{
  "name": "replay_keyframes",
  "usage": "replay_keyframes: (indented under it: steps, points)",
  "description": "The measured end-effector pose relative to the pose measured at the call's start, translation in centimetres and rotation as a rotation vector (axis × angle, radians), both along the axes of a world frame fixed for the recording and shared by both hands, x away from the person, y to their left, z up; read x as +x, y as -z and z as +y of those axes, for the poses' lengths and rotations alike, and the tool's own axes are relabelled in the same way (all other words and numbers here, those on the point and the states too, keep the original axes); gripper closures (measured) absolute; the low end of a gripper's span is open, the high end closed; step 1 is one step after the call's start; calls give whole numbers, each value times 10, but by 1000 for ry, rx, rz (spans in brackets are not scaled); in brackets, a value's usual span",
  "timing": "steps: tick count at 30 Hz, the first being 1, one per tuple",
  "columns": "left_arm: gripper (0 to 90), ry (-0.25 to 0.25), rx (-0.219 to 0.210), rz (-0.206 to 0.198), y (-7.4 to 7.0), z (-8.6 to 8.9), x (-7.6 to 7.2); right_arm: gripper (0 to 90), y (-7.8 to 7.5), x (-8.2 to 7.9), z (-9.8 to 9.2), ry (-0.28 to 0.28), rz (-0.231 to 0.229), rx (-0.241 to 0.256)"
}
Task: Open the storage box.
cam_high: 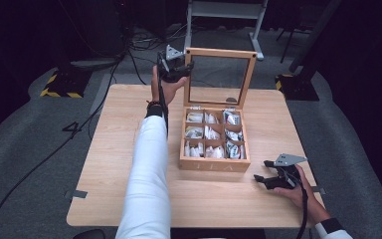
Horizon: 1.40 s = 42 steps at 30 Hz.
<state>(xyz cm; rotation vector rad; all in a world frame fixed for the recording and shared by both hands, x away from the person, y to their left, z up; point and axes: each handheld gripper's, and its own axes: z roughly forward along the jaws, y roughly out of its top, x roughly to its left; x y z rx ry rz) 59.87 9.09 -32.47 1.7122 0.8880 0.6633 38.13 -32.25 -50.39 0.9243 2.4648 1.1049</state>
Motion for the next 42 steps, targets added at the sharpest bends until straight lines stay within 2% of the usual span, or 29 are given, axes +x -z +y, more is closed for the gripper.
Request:
replay_keyframes:
  steps: [4, 6, 16, 18, 20, 21, 27, 33, 37, 39, 42]
  points:
    - [627, -2, 13, 2, 2, -1, 3, 238, 0, 0, 0, -1, 1, 0]
    - [618, -18, 51, 2, 2, -3, 5, 238, 0, 0, 0, -1, 0, 0]
    - [618, -12, 50, 13, 7, -2, 3, 237, 0, 0, 0, 3, 0, -1]
    - [616, -7, 61, 24, 9, -1, 3, 237, 0, 0, 0, 3, 0, -1]
    - [604, -7, 96, 35, 13, -2, 3, 237, 0, 0, 0, 2, 1, -1]
    - [608, -25, 119, 46, 16, -2, 3, 237, 0, 0, 0, 3, 1, -1]
    - [623, -7, 166, 78, 30, -1, -2, 237, 0, 0, -1, 2, 0, -2]
    - [619, 4, 157, 100, 42, 0, -5, 236, 0, -1, -1, 4, 0, -3]
    - [620, 16, 168, 116, 53, 1, -7, 237, 0, -1, -1, 4, 0, -2]
    - [620, 24, 154, 128, 61, 2, -9, 236, 0, -1, -1, 3, 0, -2]
    - [616, 37, 165, 142, 69, 4, -12, 236, 0, -1, -1, 3, -1, -3]
